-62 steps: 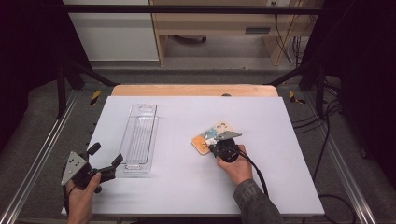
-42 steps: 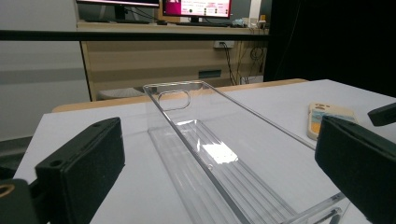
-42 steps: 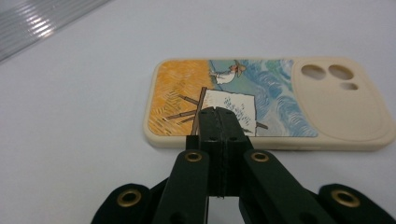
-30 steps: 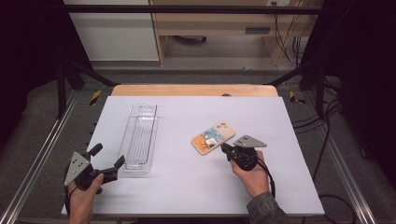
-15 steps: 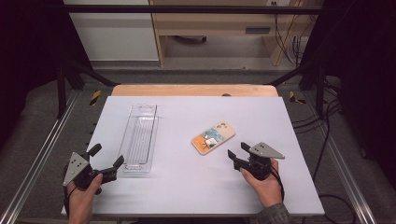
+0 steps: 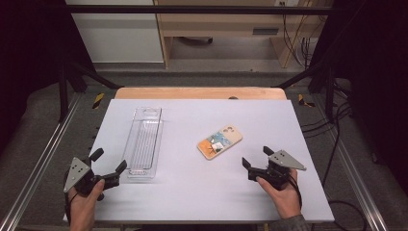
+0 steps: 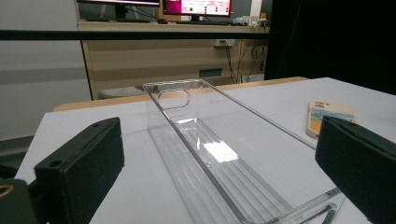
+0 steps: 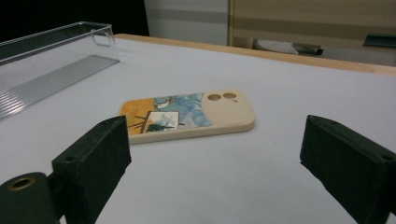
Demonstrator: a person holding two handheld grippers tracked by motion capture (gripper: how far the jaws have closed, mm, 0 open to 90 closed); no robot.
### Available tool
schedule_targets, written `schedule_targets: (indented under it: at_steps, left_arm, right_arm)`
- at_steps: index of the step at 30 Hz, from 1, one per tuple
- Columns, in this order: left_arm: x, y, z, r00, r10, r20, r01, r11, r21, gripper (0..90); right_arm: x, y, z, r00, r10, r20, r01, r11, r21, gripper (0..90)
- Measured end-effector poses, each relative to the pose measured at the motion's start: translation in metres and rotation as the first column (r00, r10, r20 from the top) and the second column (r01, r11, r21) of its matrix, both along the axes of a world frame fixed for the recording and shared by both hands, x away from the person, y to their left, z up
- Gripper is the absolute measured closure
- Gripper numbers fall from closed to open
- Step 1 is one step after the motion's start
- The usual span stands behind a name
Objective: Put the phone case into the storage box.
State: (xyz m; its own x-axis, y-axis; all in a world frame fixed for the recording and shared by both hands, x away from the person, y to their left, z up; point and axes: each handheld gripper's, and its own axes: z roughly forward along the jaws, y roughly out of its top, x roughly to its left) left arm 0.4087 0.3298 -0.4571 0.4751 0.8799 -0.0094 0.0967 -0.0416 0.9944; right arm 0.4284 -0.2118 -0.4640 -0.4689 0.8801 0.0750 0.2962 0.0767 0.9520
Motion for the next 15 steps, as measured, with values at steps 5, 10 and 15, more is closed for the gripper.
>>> schedule_targets:
  at_steps: [5, 10, 15]
  left_arm:
    - [0.000, -0.001, 0.000, 1.0000, -0.004, 0.001, 0.004, 1.0000, -0.001, 1.0]
    - [-0.001, -0.001, 0.006, 0.9997, -0.023, -0.002, 0.023, 0.9993, 0.030, 0.8]
    - [-0.002, -0.002, 0.013, 0.9991, -0.041, -0.004, 0.042, 0.9984, 0.039, 0.8]
  right_arm:
    - [-0.007, -0.015, 0.002, 0.9991, -0.020, 0.037, 0.020, 0.9998, 0.008, 6.1]
    - [-0.016, -0.032, 0.001, 0.9960, -0.055, 0.070, 0.054, 0.9985, 0.004, 6.9]
    - [-0.026, -0.049, -0.006, 0.9885, -0.091, 0.121, 0.091, 0.9959, 0.004, 7.0]
